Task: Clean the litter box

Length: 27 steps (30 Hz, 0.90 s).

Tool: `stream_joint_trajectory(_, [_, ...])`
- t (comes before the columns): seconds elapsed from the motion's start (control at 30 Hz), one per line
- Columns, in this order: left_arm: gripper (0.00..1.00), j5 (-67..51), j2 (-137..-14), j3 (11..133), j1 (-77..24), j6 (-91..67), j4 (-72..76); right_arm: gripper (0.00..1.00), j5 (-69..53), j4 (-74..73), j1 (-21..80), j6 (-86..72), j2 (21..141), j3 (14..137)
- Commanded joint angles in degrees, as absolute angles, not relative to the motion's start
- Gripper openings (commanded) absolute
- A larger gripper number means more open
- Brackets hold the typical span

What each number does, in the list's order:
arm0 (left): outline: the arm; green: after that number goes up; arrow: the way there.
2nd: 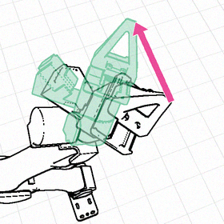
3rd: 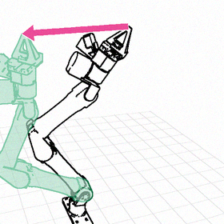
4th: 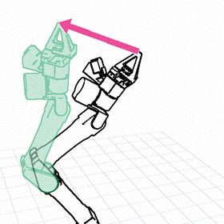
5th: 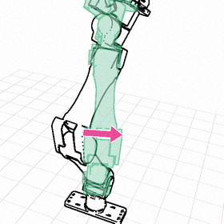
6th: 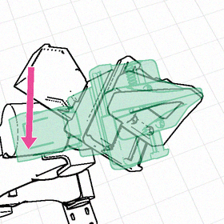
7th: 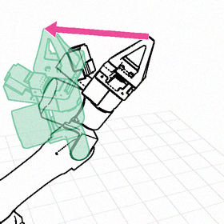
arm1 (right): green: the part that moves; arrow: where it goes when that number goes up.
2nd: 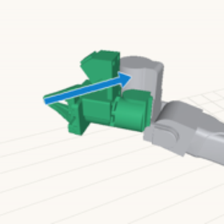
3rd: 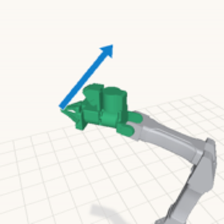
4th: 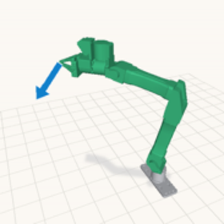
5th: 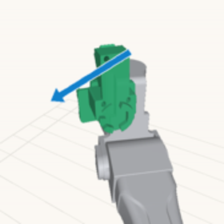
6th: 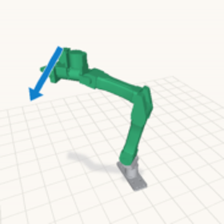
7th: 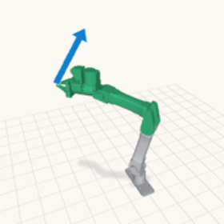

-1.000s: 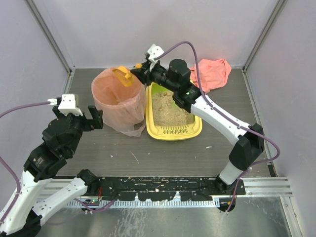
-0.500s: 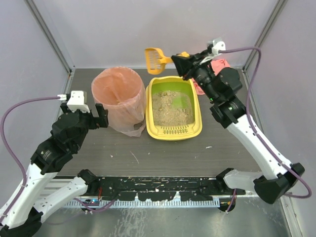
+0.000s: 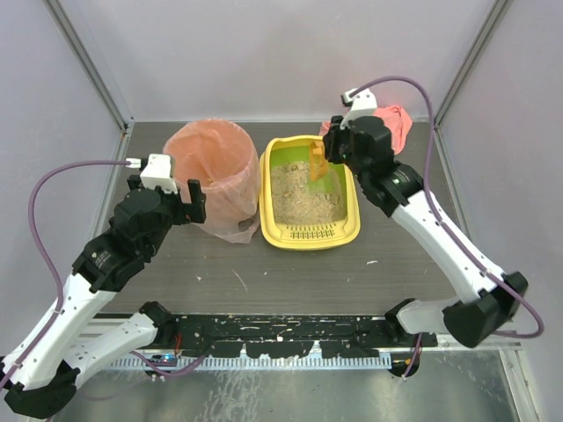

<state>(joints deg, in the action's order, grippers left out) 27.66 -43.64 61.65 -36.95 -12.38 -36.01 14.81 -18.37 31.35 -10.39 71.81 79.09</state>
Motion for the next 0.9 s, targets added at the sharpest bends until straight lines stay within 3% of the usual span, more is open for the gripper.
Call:
stream_joint_trajectory(0.0, [0.98,27.1,-43.57,61.62,-36.62,-11.58,-32.35,0.01,18.18,-23.88,30.84,-8.4,78.44,84.86])
stream_joint_trajectory(0.57, [0.98,27.77,-43.7,60.95,-36.64,-11.08,-32.78,0.01,8.54,-24.99,22.79,-10.31,102.75,100.22])
stream_joint_trajectory(0.87, [0.98,28.11,-43.86,60.91,-36.65,-10.94,-32.83,0.01,7.38,-25.68,21.95,-10.61,108.1,103.54])
